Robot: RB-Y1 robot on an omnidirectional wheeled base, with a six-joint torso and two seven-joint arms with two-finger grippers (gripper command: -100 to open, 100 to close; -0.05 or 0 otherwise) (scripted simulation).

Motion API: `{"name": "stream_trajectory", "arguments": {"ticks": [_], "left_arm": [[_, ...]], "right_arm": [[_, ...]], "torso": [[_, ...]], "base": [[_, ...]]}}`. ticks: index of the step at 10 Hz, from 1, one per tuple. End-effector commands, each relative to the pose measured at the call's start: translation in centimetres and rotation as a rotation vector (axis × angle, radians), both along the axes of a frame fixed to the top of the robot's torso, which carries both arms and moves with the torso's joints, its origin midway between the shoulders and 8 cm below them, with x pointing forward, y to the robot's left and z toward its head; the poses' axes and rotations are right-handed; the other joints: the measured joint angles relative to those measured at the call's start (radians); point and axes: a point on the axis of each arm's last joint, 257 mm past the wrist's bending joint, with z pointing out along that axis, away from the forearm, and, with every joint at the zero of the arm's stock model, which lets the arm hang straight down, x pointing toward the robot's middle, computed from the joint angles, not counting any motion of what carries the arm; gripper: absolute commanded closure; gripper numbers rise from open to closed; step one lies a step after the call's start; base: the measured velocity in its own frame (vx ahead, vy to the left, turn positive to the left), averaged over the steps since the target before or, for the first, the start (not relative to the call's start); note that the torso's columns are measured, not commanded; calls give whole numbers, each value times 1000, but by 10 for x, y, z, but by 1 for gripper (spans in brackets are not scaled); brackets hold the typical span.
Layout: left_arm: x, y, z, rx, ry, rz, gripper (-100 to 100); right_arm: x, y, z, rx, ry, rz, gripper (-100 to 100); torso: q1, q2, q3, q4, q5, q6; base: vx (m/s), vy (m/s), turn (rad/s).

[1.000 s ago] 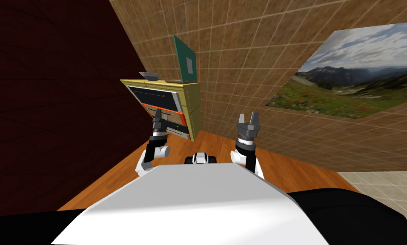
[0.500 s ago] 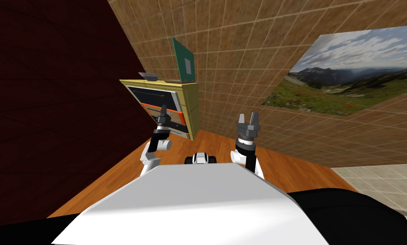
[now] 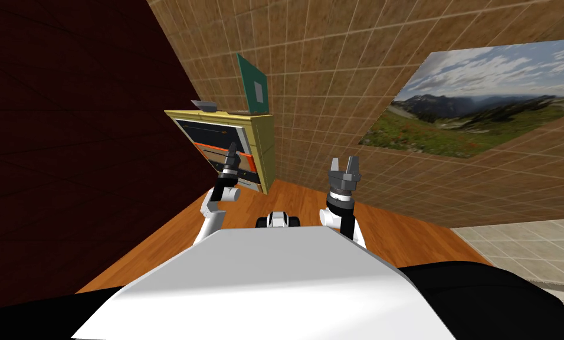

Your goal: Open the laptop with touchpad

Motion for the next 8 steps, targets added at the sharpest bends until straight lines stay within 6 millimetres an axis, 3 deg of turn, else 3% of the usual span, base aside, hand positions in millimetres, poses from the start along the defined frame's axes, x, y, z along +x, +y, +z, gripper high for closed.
{"name": "stream_trajectory", "arguments": {"ticks": [1, 2, 3, 5, 6, 8], "left_arm": [[22, -4, 0, 24, 33, 1, -100], [24, -10, 16, 24, 1, -10, -100], [42, -9, 1, 45, 56, 2, -100], [44, -18, 27, 45, 8, -14, -100], [63, -18, 18, 65, 56, -4, -100], [64, -26, 37, 65, 19, -16, -100]], "right_arm": [[0, 0, 0, 0, 0, 0, 0], [0, 0, 0, 0, 0, 0, 0], [0, 0, 0, 0, 0, 0, 0], [0, 0, 0, 0, 0, 0, 0], [0, 0, 0, 0, 0, 0, 0], [0, 0, 0, 0, 0, 0, 0]], "torso": [[1, 0, 0, 0, 0, 0], [0, 1, 0, 0, 0, 0], [0, 1, 0, 0, 0, 0], [0, 0, 0, 0, 0, 0], [1, -1, -1, 0, 0, 0], [1, 0, 0, 0, 0, 0]], "base": [[-48, -18, -46], [-48, -18, -25], [-66, -16, -30], [-46, -20, -14], [-42, -23, -45], [-33, -10, -11]]}}
